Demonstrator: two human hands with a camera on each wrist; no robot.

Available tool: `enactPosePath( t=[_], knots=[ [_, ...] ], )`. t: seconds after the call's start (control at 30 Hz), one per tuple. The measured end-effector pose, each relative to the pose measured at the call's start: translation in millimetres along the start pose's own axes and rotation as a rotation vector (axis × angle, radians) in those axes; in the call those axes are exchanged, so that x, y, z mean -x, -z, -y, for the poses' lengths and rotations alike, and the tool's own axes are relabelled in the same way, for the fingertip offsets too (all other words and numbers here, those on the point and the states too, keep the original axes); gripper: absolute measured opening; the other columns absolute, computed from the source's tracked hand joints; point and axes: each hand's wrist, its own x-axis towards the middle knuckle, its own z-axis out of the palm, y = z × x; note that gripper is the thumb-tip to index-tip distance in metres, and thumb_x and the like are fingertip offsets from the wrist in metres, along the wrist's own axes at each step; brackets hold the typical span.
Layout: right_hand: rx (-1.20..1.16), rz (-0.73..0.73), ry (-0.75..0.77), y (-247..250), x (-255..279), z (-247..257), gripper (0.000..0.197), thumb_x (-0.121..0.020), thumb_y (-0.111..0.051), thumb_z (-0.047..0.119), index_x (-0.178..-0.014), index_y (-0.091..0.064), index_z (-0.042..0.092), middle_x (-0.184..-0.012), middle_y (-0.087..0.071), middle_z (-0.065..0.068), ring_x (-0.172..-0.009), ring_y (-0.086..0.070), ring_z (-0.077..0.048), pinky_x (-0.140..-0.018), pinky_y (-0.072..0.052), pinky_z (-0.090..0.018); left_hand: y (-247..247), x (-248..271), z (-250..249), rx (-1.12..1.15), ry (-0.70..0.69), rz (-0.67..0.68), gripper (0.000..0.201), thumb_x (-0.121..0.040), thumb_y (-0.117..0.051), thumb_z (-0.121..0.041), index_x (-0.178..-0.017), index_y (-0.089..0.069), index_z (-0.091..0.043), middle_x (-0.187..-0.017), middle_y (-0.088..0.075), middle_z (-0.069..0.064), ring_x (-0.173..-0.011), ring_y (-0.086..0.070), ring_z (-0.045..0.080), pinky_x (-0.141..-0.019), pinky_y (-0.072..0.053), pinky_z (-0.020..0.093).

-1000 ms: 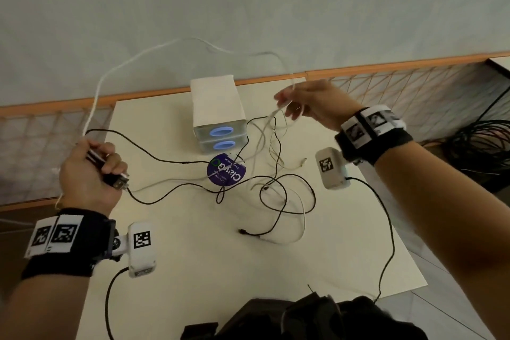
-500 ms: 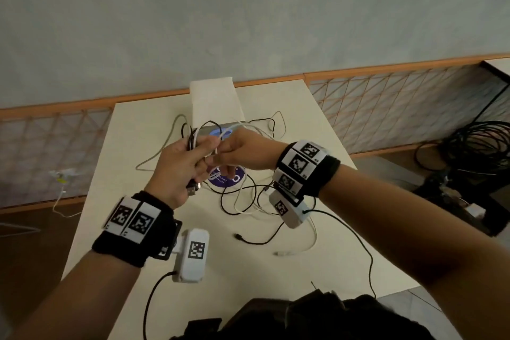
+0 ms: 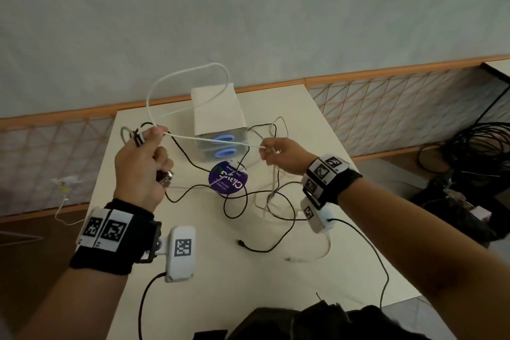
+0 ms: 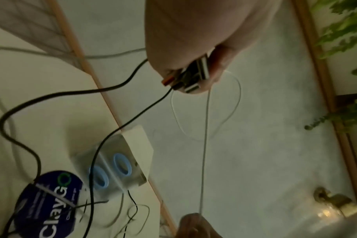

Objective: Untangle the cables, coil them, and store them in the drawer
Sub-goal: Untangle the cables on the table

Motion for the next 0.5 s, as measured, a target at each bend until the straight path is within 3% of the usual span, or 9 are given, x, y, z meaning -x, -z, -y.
enactPosePath(
  t=[0.07, 0.13, 0.2, 0.3, 0.4, 0.43, 0.5],
  knots=[
    [-0.207, 0.022, -0.120, -2, -2, -3, 0.002, -0.092, -0.052, 0.017, -0.093, -0.052, 0.019, -0.066, -0.059, -0.003, -0.060, -0.056, -0.018, -0.063, -0.047, -0.032, -2, 0, -4, 0.037, -0.035, -0.014, 0.035, -0.095, -0.052, -0.011, -0.064, -0.065, -0.022, -0.057, -0.049, -0.007, -0.036, -0.027, 0.004, -0.036, -0.026, 0.017],
    [-0.147, 0.115, -0.198, -6, -2, -6, 0.017, -0.097, -0.047, 0.031, -0.099, -0.052, 0.015, -0.059, -0.054, -0.001, -0.051, -0.050, -0.014, -0.055, -0.040, -0.025, -4, 0, -9, 0.056, -0.083, -0.032, 0.039, -0.094, -0.051, -0.010, -0.060, -0.065, -0.024, -0.060, -0.057, -0.010, -0.037, -0.028, 0.004, -0.037, -0.027, 0.017],
    [0.021, 0.204, -0.220, -8, 1, -13, 0.030, -0.097, -0.046, 0.037, -0.086, -0.062, 0.015, -0.057, -0.046, 0.002, -0.050, -0.041, -0.011, -0.054, -0.035, -0.022, -1, -3, -17, 0.081, -0.102, -0.083, 0.033, -0.095, -0.049, -0.012, -0.065, -0.059, -0.022, -0.051, -0.052, -0.012, -0.035, -0.029, 0.003, -0.036, -0.026, 0.016],
    [0.004, 0.304, -0.375, -12, 9, -33, 0.043, -0.098, -0.041, 0.044, -0.074, -0.062, 0.016, -0.052, -0.044, 0.004, -0.047, -0.037, -0.011, -0.048, -0.032, -0.022, 13, -14, -29, 0.136, -0.107, -0.136, 0.032, -0.098, -0.045, -0.021, -0.068, -0.054, -0.021, -0.044, -0.041, -0.012, -0.034, -0.029, 0.003, -0.035, -0.026, 0.016],
    [0.009, 0.374, -0.412, -22, 14, -33, 0.059, -0.094, -0.031, 0.062, -0.068, -0.060, 0.017, -0.051, -0.046, 0.004, -0.048, -0.038, -0.013, -0.050, -0.034, -0.023, 24, -25, -26, 0.109, -0.128, -0.117, 0.028, -0.100, -0.043, -0.026, -0.075, -0.054, -0.021, -0.057, -0.059, -0.012, -0.035, -0.030, 0.004, -0.037, -0.028, 0.016],
    [-0.068, 0.374, -0.358, -25, 15, -24, 0.056, -0.092, -0.035, 0.062, -0.067, -0.057, 0.018, -0.052, -0.043, 0.004, -0.048, -0.035, -0.014, -0.050, -0.033, -0.024, 25, -26, -22, 0.081, -0.130, -0.100, 0.024, -0.101, -0.041, -0.026, -0.080, -0.051, -0.019, -0.061, -0.062, -0.011, -0.035, -0.031, 0.005, -0.037, -0.028, 0.016],
    [-0.501, 0.315, -0.249, -23, 14, -2, 0.044, -0.090, -0.046, 0.058, -0.069, -0.049, 0.019, -0.051, -0.032, 0.005, -0.047, -0.026, -0.013, -0.046, -0.026, -0.024, 26, -27, -13, 0.040, -0.126, -0.067, 0.023, -0.101, -0.039, -0.027, -0.081, -0.045, -0.019, -0.059, -0.058, -0.010, -0.034, -0.031, 0.005, -0.038, -0.028, 0.015]
  ],
)
